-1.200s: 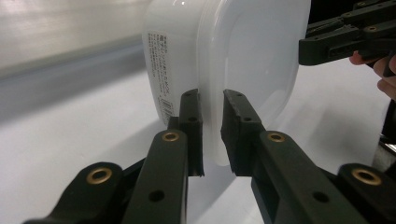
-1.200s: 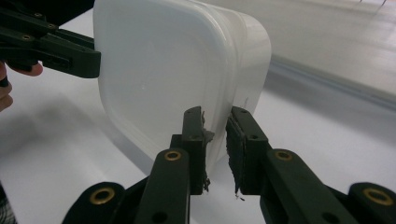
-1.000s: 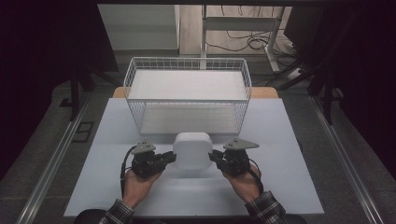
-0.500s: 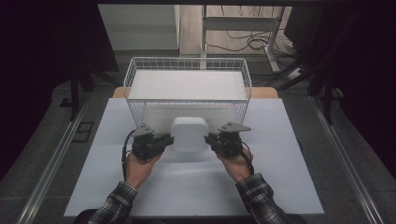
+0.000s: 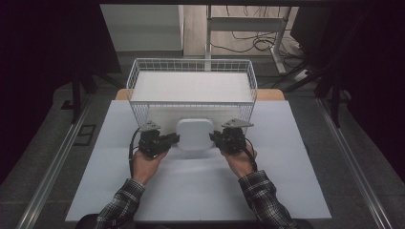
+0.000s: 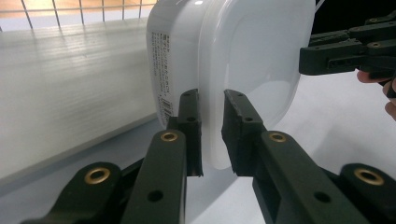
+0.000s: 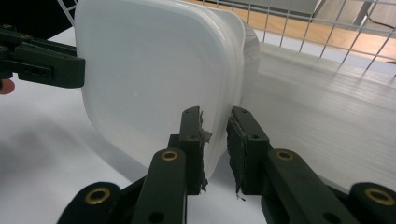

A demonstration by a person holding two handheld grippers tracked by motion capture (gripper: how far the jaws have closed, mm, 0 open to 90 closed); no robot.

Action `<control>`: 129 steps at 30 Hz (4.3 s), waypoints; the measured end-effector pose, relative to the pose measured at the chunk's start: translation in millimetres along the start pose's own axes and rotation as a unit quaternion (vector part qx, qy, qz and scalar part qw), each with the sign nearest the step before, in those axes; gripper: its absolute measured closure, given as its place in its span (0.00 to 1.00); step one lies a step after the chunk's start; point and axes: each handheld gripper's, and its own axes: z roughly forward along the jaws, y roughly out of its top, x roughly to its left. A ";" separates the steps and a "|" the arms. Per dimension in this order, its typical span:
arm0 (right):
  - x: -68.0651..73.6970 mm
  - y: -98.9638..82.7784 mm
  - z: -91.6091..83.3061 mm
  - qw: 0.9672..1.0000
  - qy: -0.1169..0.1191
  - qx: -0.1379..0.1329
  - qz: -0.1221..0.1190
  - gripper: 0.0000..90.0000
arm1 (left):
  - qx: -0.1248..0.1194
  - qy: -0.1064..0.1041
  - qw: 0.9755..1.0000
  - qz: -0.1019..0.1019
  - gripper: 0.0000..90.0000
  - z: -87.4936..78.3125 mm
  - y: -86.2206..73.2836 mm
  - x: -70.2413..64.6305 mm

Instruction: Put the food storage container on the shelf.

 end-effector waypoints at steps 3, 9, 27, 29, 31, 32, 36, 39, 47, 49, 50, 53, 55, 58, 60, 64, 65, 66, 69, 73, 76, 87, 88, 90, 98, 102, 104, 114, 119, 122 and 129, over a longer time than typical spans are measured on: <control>-1.7 -1.5 2.8 1.000 0.002 0.003 0.003 0.84 | -0.001 0.001 1.000 -0.005 0.86 3.6 -1.6 2.5; -5.8 -3.0 12.0 1.000 0.001 0.013 0.007 0.83 | 0.000 0.007 1.000 -0.012 0.86 12.0 -3.6 8.7; -16.0 6.5 29.9 1.000 -0.014 -0.002 0.005 0.72 | -0.028 0.049 0.998 0.004 0.72 28.7 5.6 15.0; -15.8 10.4 32.0 1.000 -0.025 -0.004 0.001 0.70 | -0.032 0.054 0.998 -0.001 0.64 30.7 8.0 16.7; -15.9 11.4 32.9 1.000 -0.029 -0.007 -0.002 0.69 | -0.031 0.059 0.998 -0.005 0.62 31.7 11.1 20.1; -16.1 12.4 33.6 0.999 -0.034 -0.008 -0.001 0.69 | -0.031 0.060 0.998 -0.007 0.60 32.3 12.7 21.5; -19.1 16.2 36.5 0.999 -0.038 -0.011 0.003 0.68 | -0.032 0.070 0.997 -0.002 0.57 35.7 18.5 24.5; -20.5 17.8 36.7 0.999 -0.036 -0.010 0.004 0.68 | -0.030 0.078 0.997 0.003 0.54 37.8 22.8 26.3; -21.9 18.5 26.7 1.000 -0.017 -0.019 0.001 0.65 | -0.038 0.053 0.998 0.000 0.38 30.0 22.0 24.6; -21.5 18.0 23.3 1.000 -0.009 -0.019 0.000 0.65 | -0.032 0.043 0.999 0.004 0.30 27.4 18.9 23.2; -21.1 17.3 21.2 1.000 -0.005 -0.018 -0.002 0.65 | -0.029 0.039 0.999 0.007 0.30 25.9 16.9 22.4; -19.5 14.5 14.8 1.000 0.004 -0.018 -0.007 0.67 | -0.019 0.014 1.000 0.014 0.22 21.4 9.6 20.8; -18.8 12.1 10.9 1.000 0.012 -0.018 -0.008 0.71 | -0.017 0.011 1.000 0.013 0.17 17.4 4.2 18.6; -16.0 7.6 5.7 1.000 0.022 -0.012 -0.011 0.82 | -0.018 0.003 1.000 0.013 0.13 8.6 -3.4 15.0; -11.7 3.9 2.0 0.999 0.031 -0.008 -0.023 0.92 | -0.021 -0.003 1.000 0.010 0.10 2.3 -9.6 11.7; -6.1 -0.3 -2.0 0.999 0.042 -0.010 -0.031 0.98 | -0.015 -0.005 1.000 0.022 0.08 -8.1 -21.5 5.5; -4.4 -1.6 -2.9 0.998 0.048 -0.012 -0.032 0.98 | -0.011 0.001 0.999 0.032 0.08 -10.1 -24.3 3.7; -2.7 -2.5 -3.3 0.998 0.054 -0.011 -0.035 0.98 | -0.006 0.011 0.999 0.046 0.07 -12.6 -27.7 1.0; 3.2 -6.1 -4.1 0.997 0.062 -0.005 -0.045 0.99 | -0.004 0.040 0.996 0.082 0.06 -18.3 -36.4 -5.7; 7.3 -13.4 -1.4 0.996 0.074 0.006 -0.049 0.99 | -0.004 0.051 0.993 0.106 0.04 -27.7 -46.8 -11.6; 9.3 -16.9 3.1 0.995 0.083 0.012 -0.045 0.99 | -0.008 0.048 0.993 0.105 0.04 -34.5 -54.3 -13.6; 22.0 -16.7 29.4 0.994 0.094 0.029 -0.052 0.99 | -0.008 0.053 0.992 0.117 0.04 -50.5 -68.8 -18.7; 21.3 -16.5 32.7 0.994 0.094 0.030 -0.048 0.99 | -0.008 0.054 0.992 0.117 0.04 -51.0 -69.6 -18.5; 19.6 -16.1 40.3 0.994 0.096 0.031 -0.034 0.99 | -0.006 0.055 0.992 0.116 0.04 -51.4 -70.6 -18.0; 19.8 -10.4 63.5 0.996 0.083 0.032 -0.032 0.99 | -0.002 0.057 0.992 0.116 0.04 -47.9 -71.5 -19.6; 18.2 -6.3 68.9 0.996 0.074 0.028 -0.036 0.99 | -0.003 0.056 0.992 0.115 0.04 -47.7 -71.6 -18.8; 16.4 -3.9 72.0 0.997 0.067 0.027 -0.041 0.99 | -0.002 0.055 0.992 0.113 0.04 -47.4 -71.8 -18.3; 9.8 3.5 83.2 0.998 0.054 0.022 -0.037 0.99 | 0.003 0.055 0.992 0.115 0.04 -44.7 -72.6 -17.9; 5.7 8.5 88.8 0.998 0.041 0.024 -0.035 0.99 | 0.001 0.055 0.992 0.112 0.04 -44.8 -72.6 -17.5; 4.3 9.3 88.9 0.998 0.041 0.023 -0.030 0.99 | -0.001 0.054 0.992 0.112 0.04 -45.3 -72.5 -17.2; 6.6 9.8 83.1 0.998 0.043 0.022 -0.034 0.91 | -0.002 0.053 0.992 0.112 0.04 -45.3 -72.6 -17.4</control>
